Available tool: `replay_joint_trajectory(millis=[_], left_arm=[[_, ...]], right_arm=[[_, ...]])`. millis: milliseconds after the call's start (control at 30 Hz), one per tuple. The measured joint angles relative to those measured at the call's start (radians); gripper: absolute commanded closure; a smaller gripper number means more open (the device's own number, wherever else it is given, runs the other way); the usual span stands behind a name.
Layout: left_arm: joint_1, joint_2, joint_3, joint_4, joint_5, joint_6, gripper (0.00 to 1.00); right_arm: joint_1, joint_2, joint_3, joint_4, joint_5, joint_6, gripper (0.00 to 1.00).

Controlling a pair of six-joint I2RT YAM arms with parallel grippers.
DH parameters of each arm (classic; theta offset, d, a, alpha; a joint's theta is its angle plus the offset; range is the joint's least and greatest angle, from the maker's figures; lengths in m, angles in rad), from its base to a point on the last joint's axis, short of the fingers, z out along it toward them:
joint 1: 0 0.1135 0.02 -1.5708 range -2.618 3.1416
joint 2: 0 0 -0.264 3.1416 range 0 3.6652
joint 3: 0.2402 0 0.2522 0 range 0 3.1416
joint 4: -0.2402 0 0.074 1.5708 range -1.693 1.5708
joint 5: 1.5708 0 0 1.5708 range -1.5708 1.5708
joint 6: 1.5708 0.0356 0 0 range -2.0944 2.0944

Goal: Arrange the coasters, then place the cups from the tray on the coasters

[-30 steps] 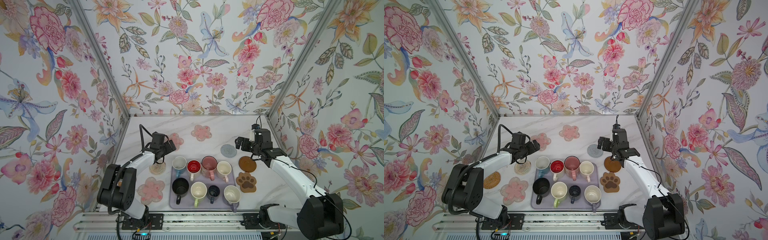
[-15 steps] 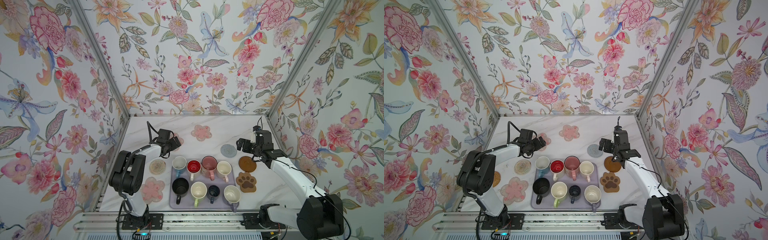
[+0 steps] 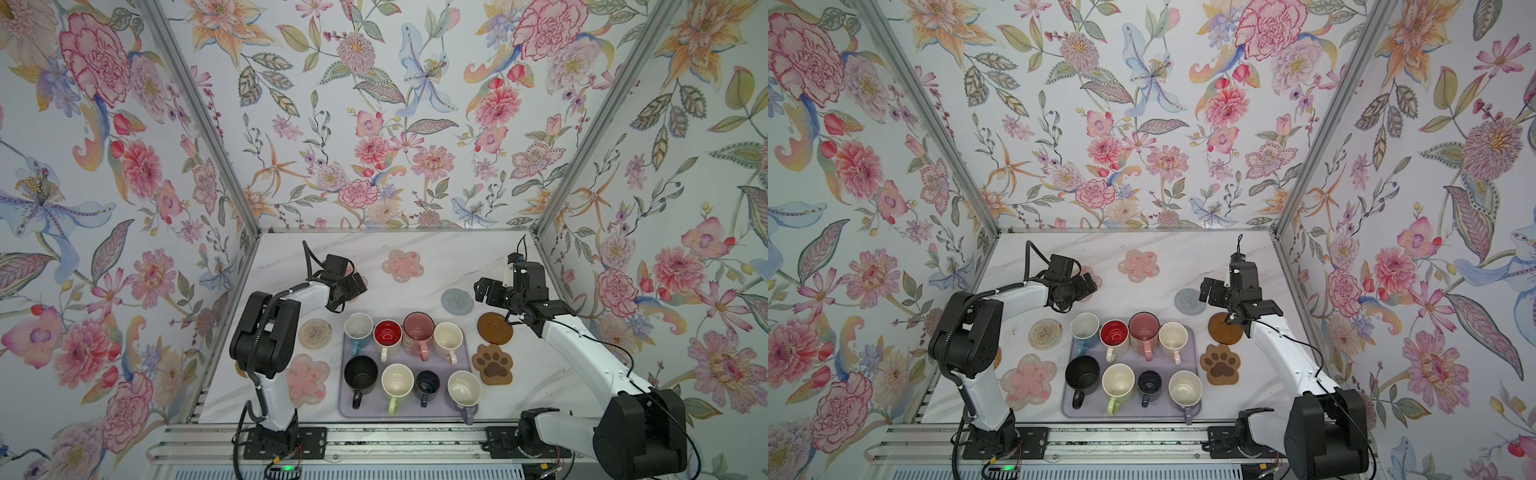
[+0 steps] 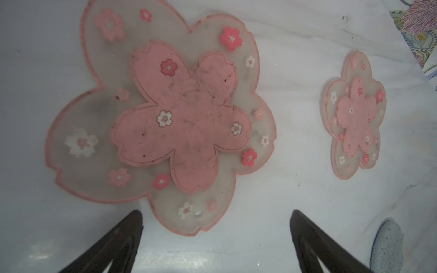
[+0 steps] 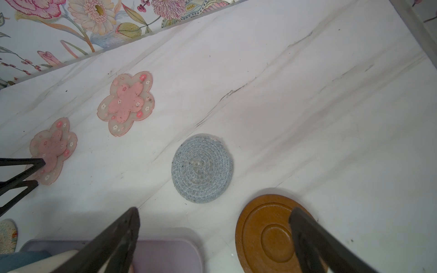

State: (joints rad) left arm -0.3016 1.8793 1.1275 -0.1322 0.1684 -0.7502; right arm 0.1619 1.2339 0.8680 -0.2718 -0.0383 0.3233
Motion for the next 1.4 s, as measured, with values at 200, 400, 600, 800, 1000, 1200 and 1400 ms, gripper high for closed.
replay_joint_trajectory(millis=[200, 400, 600, 800, 1000, 1200, 1400], left_arm=[[-0.003, 0.037, 0.045, -0.007, 0.000, 0.001, 0.01], [-0.004, 0.109, 0.146, -0.032, -0.005, 0.025, 0.01], [-0.006, 0.188, 0.264, -0.071, -0.018, 0.067, 0.01], [-0.013, 0.274, 0.403, -0.127, -0.019, 0.116, 0.01], [-0.025, 0.299, 0.450, -0.163, -0.025, 0.152, 0.01], [-0.025, 0.253, 0.448, -0.210, -0.068, 0.214, 0.01], [-0.006, 0.140, 0.448, -0.228, -0.124, 0.289, 0.01]], right_arm=[[-0.008, -0.002, 0.000, 0.000, -0.007, 0.000, 0.01], [-0.013, -0.005, -0.001, 0.000, -0.007, 0.000, 0.01], [-0.016, -0.009, -0.017, 0.004, -0.008, 0.000, 0.01], [-0.027, -0.010, -0.019, 0.004, -0.007, 0.003, 0.01], [-0.029, -0.010, -0.019, 0.004, -0.008, 0.007, 0.01], [-0.035, -0.010, -0.019, 0.004, -0.010, 0.007, 0.01], [-0.035, -0.010, -0.019, 0.004, -0.015, 0.011, 0.01]])
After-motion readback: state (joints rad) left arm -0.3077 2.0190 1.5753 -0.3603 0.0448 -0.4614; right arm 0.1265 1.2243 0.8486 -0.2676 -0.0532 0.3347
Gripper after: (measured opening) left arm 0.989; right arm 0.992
